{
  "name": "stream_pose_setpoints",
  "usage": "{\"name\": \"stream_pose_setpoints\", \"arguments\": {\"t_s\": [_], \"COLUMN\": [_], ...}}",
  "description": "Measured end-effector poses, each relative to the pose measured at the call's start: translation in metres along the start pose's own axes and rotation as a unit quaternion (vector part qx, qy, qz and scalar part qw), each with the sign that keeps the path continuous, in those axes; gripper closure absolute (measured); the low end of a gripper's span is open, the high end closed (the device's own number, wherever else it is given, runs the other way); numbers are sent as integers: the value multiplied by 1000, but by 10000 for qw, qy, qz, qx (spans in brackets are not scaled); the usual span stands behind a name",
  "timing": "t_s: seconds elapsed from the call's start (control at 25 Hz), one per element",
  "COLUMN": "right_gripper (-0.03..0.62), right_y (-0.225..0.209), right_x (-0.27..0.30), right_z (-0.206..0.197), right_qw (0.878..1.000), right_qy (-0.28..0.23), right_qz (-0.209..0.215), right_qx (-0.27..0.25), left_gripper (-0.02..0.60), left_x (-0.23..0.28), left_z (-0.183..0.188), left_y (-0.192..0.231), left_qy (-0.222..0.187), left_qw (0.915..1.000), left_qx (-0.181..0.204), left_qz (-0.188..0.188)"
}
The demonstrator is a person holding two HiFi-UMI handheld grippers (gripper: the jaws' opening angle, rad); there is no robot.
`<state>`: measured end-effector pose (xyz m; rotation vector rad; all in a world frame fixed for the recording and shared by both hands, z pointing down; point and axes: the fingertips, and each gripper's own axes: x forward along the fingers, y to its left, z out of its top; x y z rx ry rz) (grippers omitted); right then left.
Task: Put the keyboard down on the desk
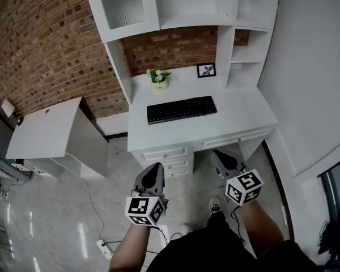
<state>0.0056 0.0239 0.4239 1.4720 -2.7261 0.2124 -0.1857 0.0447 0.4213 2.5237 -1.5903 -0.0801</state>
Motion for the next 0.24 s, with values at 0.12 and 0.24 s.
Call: {"name": "stream_pose_setpoints", "arguments": {"t_s": [0.12,0.24], "right_gripper": [577,577], "right_y": [0,-1], "right_x": [-3,-6], "right_z": [-1,-1], "right_qw": [10000,10000], "right_qy": [-12,-21], "right_qz": [-10,-24], "right_qx": [-2,-3], "left_gripper": [563,563], "left_x": [-1,0], "left_z": [0,-1], "left_y": [-3,-6], "left_qy": [-9,-14], "left_qw": [10000,10000], "left_qx": [-6,12], "left_qz": [-16,-42]}}
